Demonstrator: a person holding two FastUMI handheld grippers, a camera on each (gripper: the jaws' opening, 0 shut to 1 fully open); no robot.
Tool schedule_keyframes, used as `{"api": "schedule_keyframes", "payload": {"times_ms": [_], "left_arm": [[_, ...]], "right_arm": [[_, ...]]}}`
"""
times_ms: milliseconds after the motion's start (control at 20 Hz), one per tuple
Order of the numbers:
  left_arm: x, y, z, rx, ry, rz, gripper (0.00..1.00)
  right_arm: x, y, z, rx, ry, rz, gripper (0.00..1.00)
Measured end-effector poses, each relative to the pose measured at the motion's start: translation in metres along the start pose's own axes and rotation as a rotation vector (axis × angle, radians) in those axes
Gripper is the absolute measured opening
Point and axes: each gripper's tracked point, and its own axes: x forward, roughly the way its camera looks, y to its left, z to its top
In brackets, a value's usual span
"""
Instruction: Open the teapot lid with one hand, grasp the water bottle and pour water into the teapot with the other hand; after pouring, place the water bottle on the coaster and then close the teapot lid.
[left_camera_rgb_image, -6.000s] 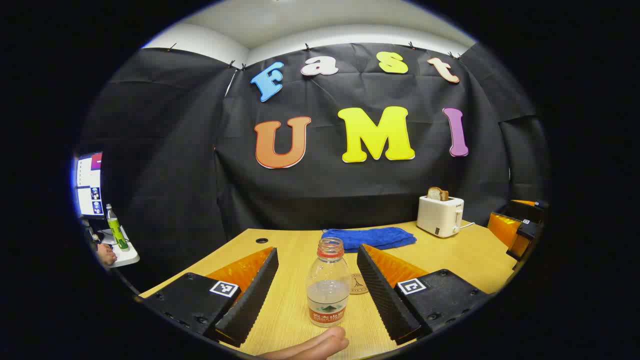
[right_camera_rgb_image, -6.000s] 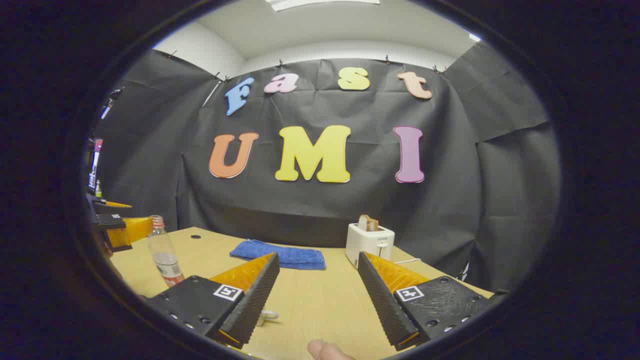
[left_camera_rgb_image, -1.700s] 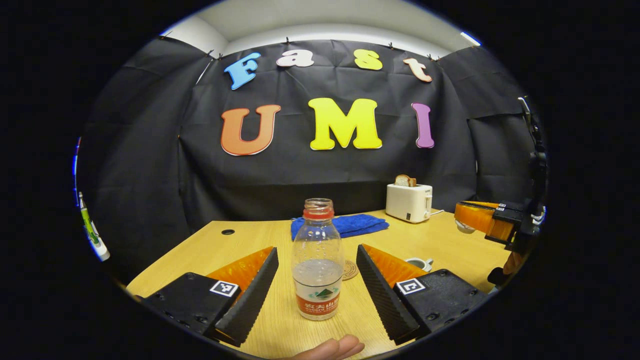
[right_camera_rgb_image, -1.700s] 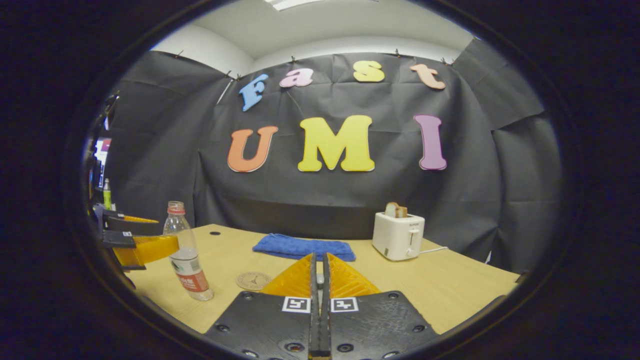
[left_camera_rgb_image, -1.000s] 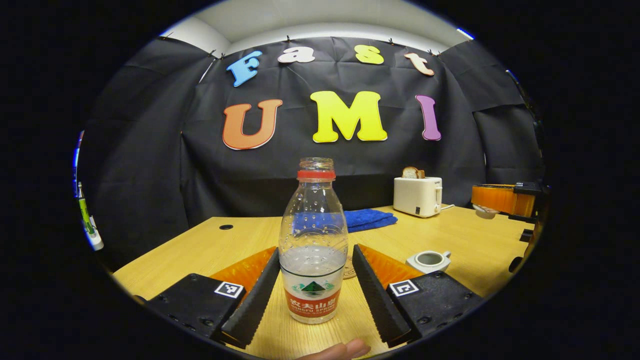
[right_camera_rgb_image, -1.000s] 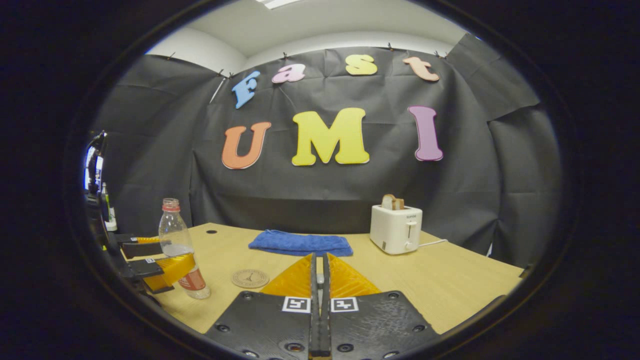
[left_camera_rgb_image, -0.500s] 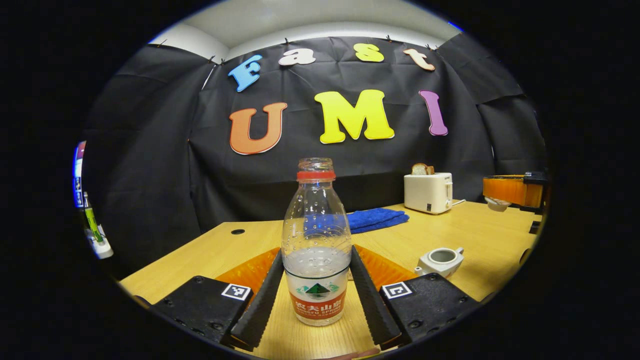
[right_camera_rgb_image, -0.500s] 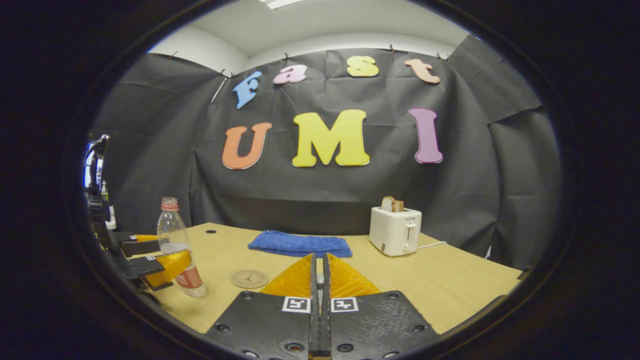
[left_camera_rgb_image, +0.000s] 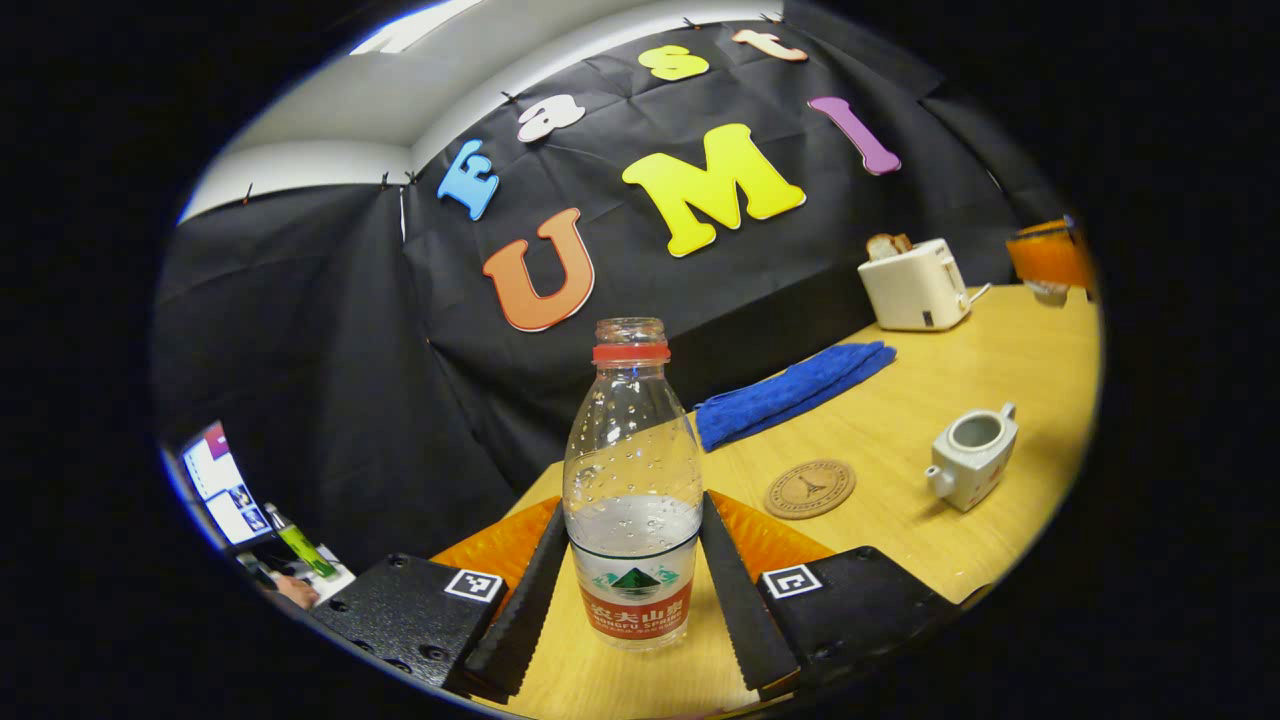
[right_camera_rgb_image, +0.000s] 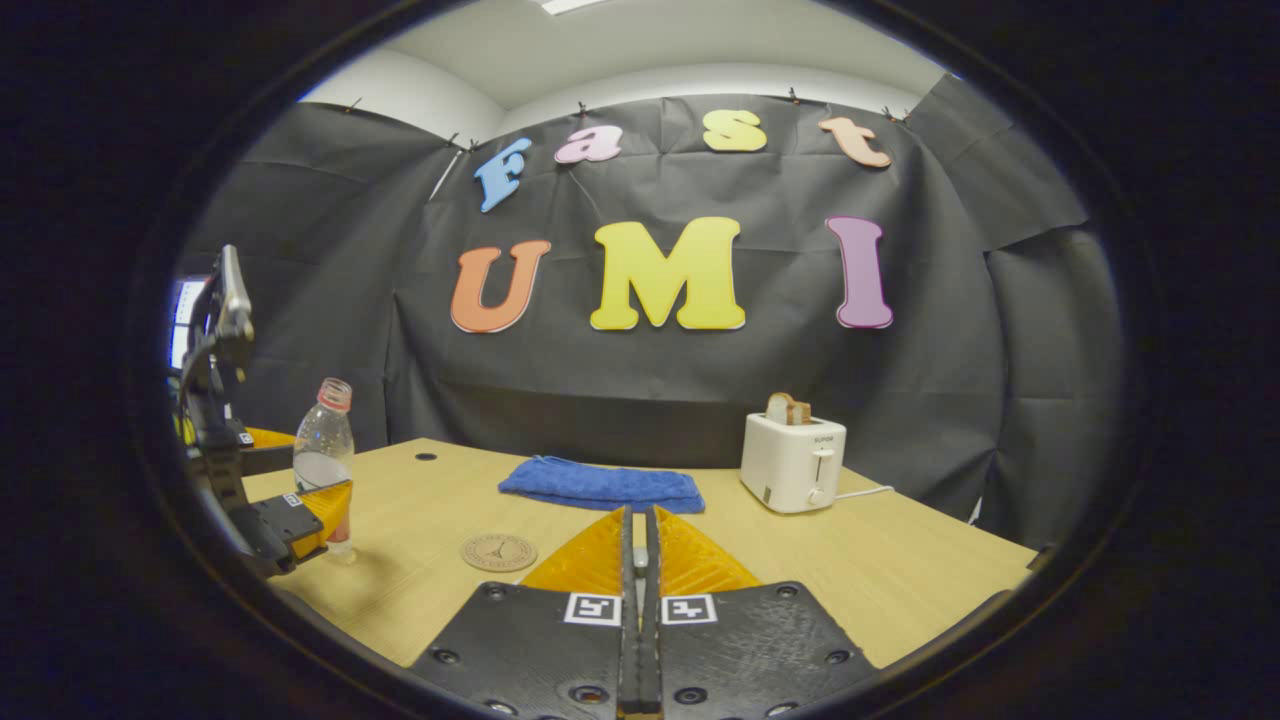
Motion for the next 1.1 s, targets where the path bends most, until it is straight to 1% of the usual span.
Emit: {"api": "schedule_keyframes", "payload": {"times_ms": [100,350,600,750,950,1100], "left_arm": [[0.0,-0.004,-0.004,0.066,0.011,0.008,0.78],[-0.002,-0.024,-0.016,0.186,0.058,-0.01,0.78],[-0.006,-0.042,-0.009,0.41,0.043,-0.051,0.78],[-0.011,-0.051,0.001,0.548,0.009,-0.055,0.77],[-0.021,-0.066,0.016,0.757,-0.049,-0.075,0.77],[-0.025,-0.075,0.019,0.867,-0.073,-0.096,0.77]], "right_arm": [[-0.001,-0.005,0.001,-0.014,-0.002,-0.007,0.0],[0.0,-0.016,0.008,-0.033,-0.006,-0.005,0.0],[0.002,-0.032,0.012,-0.02,-0.002,-0.015,0.0],[0.004,-0.049,0.015,0.006,-0.003,-0.035,0.0],[0.004,-0.068,0.017,0.018,0.0,-0.063,0.0],[0.004,-0.076,0.02,0.014,-0.006,-0.073,0.0]]}}
